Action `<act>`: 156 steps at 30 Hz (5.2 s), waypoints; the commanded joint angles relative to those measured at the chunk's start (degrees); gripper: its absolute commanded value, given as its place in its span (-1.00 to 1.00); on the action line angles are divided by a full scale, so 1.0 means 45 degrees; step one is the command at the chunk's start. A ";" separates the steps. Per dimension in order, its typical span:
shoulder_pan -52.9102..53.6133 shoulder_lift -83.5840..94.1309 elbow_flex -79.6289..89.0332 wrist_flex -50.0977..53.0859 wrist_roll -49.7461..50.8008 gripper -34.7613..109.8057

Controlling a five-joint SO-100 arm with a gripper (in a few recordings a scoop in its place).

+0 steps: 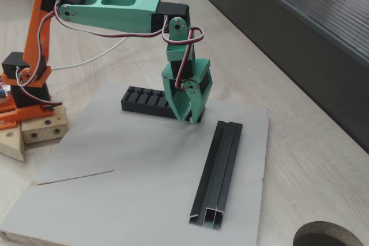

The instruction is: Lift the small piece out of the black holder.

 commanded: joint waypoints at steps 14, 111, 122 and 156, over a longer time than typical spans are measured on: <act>-0.0137 0.0410 -0.0313 -0.0918 -0.0020 -0.32; 0.0938 0.1738 -0.0098 -0.0762 0.0000 -0.48; 0.0938 0.1855 0.0352 -0.0547 0.0059 -0.48; 0.0918 0.2266 -0.0605 0.0566 0.0117 -0.48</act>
